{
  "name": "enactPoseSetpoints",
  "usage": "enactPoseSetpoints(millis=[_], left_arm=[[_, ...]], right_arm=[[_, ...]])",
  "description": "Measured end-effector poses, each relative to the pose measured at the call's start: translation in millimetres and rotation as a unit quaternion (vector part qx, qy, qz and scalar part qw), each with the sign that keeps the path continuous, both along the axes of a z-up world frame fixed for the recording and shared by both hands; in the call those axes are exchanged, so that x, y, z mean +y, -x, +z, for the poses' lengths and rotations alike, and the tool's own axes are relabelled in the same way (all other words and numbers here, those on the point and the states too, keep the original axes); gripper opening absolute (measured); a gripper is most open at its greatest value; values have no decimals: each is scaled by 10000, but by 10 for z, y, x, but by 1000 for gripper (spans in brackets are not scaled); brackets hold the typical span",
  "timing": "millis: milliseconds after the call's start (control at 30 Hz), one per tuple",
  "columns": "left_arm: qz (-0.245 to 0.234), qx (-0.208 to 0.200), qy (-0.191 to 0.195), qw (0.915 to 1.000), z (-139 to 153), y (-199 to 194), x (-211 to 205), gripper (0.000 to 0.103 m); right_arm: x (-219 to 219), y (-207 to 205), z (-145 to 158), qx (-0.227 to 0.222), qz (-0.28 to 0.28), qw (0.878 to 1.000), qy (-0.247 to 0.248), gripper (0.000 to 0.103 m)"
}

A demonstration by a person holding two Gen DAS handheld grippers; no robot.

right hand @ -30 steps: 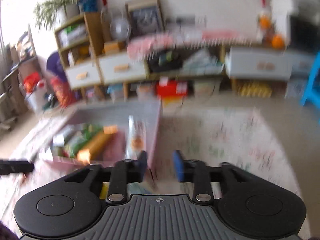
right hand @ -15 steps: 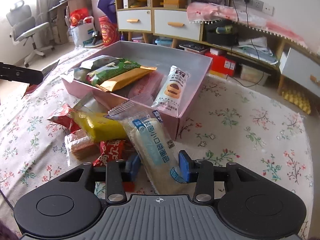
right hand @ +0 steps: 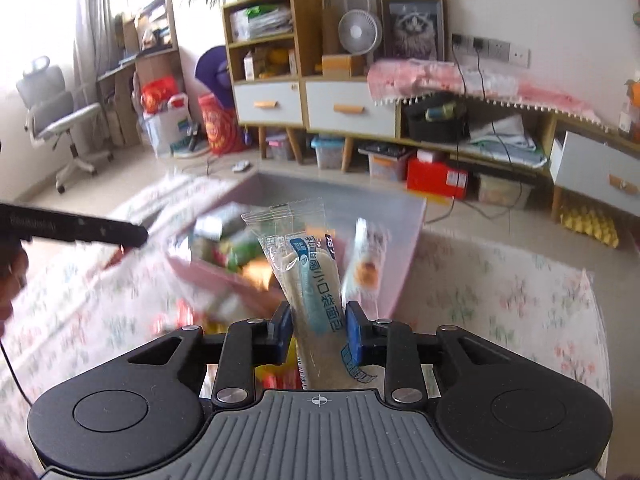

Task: Organize snacks
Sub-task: 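Carry both packets over the pink box and open both grippers, then move both grippers back toward the snacks beside the box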

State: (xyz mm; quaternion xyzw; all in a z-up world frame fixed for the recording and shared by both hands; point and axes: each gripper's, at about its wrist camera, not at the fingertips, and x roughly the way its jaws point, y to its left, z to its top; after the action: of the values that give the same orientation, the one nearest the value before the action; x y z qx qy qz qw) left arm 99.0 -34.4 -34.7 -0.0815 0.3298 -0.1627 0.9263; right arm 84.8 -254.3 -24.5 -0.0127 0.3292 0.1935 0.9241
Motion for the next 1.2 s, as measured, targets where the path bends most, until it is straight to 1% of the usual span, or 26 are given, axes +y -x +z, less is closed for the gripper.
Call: enactPoseSetpoints(millis=[67,167,200,267,333,400,433,467,533,600,633,733,800,867,933,1033,1100,1200], left_arm=[[-29,-41,41,10000,31,-152,-43,43],[-171,28,236,9996,9,-401,-118,43],[-220,52,281,9994,-7,-478,-157,43],[-280,72,338,9990,-64,-590,-236,43],[-293,142,248,9992,-131,-662,-337,44],[-306,108,176,9993,-198,-712,-418,44],[-298,92,144,9994,-229,-749,-451,44],[-286,89,117,9995,-266,-785,-482,44],[-261,230,45,9994,-324,-852,-508,44],[-274,323,-3,9991,-354,-846,-497,44],[-264,334,-36,9991,-352,-817,-475,44],[-218,272,-62,9994,-312,-687,-396,44],[-183,243,4,9995,-256,-635,-351,44],[-165,231,89,9996,-184,-641,-336,45],[-142,220,121,9996,-109,-605,-313,45],[-124,151,241,9995,-48,-462,-232,45],[-74,187,316,9993,-24,-321,-149,45],[19,211,484,9986,-15,-63,2,46]], right_arm=[[45,-227,15,185,-247,9994,-162,27],[60,-587,21,518,-640,9945,-653,27],[55,-683,14,590,-776,9925,-744,27],[69,-857,-26,740,-1026,9892,-741,27],[65,-980,-109,948,-1213,9851,-767,28],[63,-1053,-191,1146,-1253,9813,-902,29],[63,-1077,-221,1199,-1299,9793,-989,31],[60,-1097,-246,1224,-1376,9767,-1101,31],[61,-1114,-276,1308,-1547,9722,-1173,32],[78,-1061,-260,1218,-1611,9726,-1150,32],[89,-1013,-245,1158,-1580,9743,-1115,35],[67,-811,-199,963,-1731,9746,-1039,38],[-3,-636,-189,939,-1823,9715,-1191,38],[-87,-427,-182,966,-1888,9658,-1490,42],[-127,-250,-155,957,-1929,9615,-1707,55],[-123,32,-96,896,-1824,9612,-1863,56],[-156,200,-60,882,-1810,9596,-1965,58],[-240,444,-71,946,-1939,9543,-2070,60]])
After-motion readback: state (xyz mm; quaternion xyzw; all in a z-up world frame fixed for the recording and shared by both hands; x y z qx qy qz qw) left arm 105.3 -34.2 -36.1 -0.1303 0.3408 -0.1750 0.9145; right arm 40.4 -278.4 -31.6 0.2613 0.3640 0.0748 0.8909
